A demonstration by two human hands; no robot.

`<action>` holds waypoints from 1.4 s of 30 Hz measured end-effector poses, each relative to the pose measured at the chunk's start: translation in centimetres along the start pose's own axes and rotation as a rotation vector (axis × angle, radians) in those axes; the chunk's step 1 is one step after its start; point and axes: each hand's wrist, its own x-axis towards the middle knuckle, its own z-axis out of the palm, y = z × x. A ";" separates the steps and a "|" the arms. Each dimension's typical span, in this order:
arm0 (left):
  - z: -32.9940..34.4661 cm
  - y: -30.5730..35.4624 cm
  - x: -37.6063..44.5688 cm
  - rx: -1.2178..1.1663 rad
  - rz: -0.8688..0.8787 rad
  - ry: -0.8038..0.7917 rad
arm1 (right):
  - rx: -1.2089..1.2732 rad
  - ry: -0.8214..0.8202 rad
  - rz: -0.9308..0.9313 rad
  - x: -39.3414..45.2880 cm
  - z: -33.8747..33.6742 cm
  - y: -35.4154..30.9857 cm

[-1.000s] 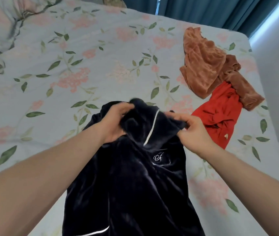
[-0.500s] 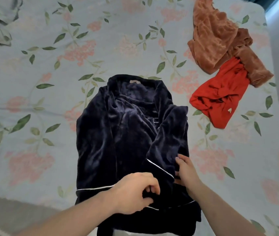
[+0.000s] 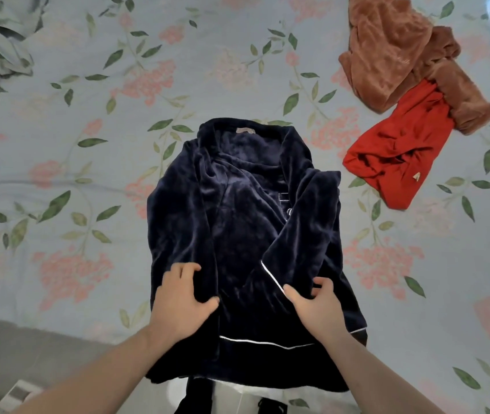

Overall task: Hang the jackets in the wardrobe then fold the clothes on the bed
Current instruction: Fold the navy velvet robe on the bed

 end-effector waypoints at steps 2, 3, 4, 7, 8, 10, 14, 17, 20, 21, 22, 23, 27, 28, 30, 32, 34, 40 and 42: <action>1.1 -0.1 -1.0 0.128 -0.039 -0.093 | -0.008 -0.012 0.008 0.3 1.2 0.2; 1.5 -0.1 -1.4 0.186 -0.069 -0.114 | -0.002 0.001 0.021 0.5 1.6 0.3; 2.0 0.0 -1.8 0.222 -0.098 -0.115 | 0.001 0.013 0.025 0.6 1.9 0.3; 2.4 -0.2 -2.3 0.161 -0.130 -0.051 | -0.012 0.080 -0.014 0.1 1.4 0.1; 2.5 -0.4 -2.4 0.088 -0.115 -0.018 | 0.006 0.125 -0.038 -0.4 0.9 0.0; 2.3 -0.6 -2.8 -0.058 -0.044 0.087 | 0.017 0.218 -0.124 -1.5 -0.3 0.6; 1.5 -0.1 -3.7 -0.224 0.157 0.269 | -0.119 0.262 -0.279 -2.5 -1.7 3.6; 2.3 -0.3 -4.0 -0.124 0.168 0.180 | -0.330 0.157 -0.214 -1.4 -1.6 6.3; 3.4 -1.2 -3.6 0.137 0.081 -0.029 | -0.430 0.066 -0.112 -0.6 -1.2 6.8; 3.4 -1.2 -3.4 0.158 0.065 -0.050 | -0.422 0.088 -0.117 -0.6 -1.1 6.5; 3.1 -0.9 -3.2 0.150 0.080 -0.023 | -0.401 0.137 -0.151 -0.7 -0.9 5.9; 2.8 -0.6 -3.1 0.140 0.121 0.041 | -0.378 0.202 -0.223 -0.9 -0.8 5.2; 2.9 -0.1 -3.5 0.170 0.371 0.062 | -0.399 0.279 -0.567 -1.4 -0.1 4.5; 3.1 -0.3 -3.8 0.231 0.392 -0.033 | -0.467 0.216 -0.584 -1.6 0.3 4.9; 3.6 -1.1 -4.1 0.369 0.344 -0.183 | -0.627 0.043 -0.539 -1.7 0.9 5.7; 3.9 -1.4 -4.0 0.428 0.228 -0.207 | -0.714 -0.077 -0.442 -1.5 1.3 6.2; 4.0 -1.2 -3.7 0.392 0.179 -0.164 | -0.710 -0.081 -0.423 -1.4 1.4 6.1; 2.6 -1.3 -3.6 0.207 0.425 -0.013 | -0.546 -0.066 -0.515 -1.7 0.4 5.7; 1.7 -2.4 -3.3 0.192 0.450 -0.030 | -0.568 -0.131 -0.509 -1.4 0.2 6.4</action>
